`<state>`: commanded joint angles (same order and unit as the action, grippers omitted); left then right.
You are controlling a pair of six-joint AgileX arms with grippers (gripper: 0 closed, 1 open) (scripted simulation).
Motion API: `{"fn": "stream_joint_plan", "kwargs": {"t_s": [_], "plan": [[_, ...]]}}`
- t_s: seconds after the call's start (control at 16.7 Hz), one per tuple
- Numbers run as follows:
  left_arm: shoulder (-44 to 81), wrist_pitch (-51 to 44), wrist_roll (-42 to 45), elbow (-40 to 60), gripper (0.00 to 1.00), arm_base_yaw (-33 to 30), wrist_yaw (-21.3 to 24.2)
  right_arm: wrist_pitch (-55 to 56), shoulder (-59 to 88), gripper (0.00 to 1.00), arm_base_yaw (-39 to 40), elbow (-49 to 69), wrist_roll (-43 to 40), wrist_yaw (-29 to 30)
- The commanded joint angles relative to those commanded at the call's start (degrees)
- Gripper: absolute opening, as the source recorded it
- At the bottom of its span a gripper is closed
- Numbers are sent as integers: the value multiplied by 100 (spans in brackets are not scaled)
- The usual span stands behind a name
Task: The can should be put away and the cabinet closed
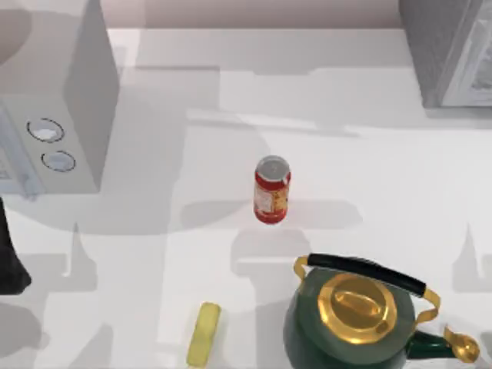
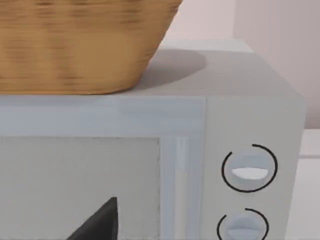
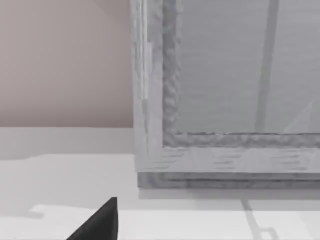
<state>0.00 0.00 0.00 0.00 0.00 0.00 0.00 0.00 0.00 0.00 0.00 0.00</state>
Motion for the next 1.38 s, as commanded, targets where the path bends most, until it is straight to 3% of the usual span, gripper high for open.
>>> {"fn": "stream_joint_plan", "kwargs": {"t_s": [0.24,0.48,1.38], "plan": [[0,0,0,0,100,0,0,-47,175,100,102,115,57,63],[0,0,0,0,100,0,0,-269,1257,100,662,813,473,438],[0,0,0,0,100,0,0,-1304,9096,100,4162,5730,3458,2692]]}}
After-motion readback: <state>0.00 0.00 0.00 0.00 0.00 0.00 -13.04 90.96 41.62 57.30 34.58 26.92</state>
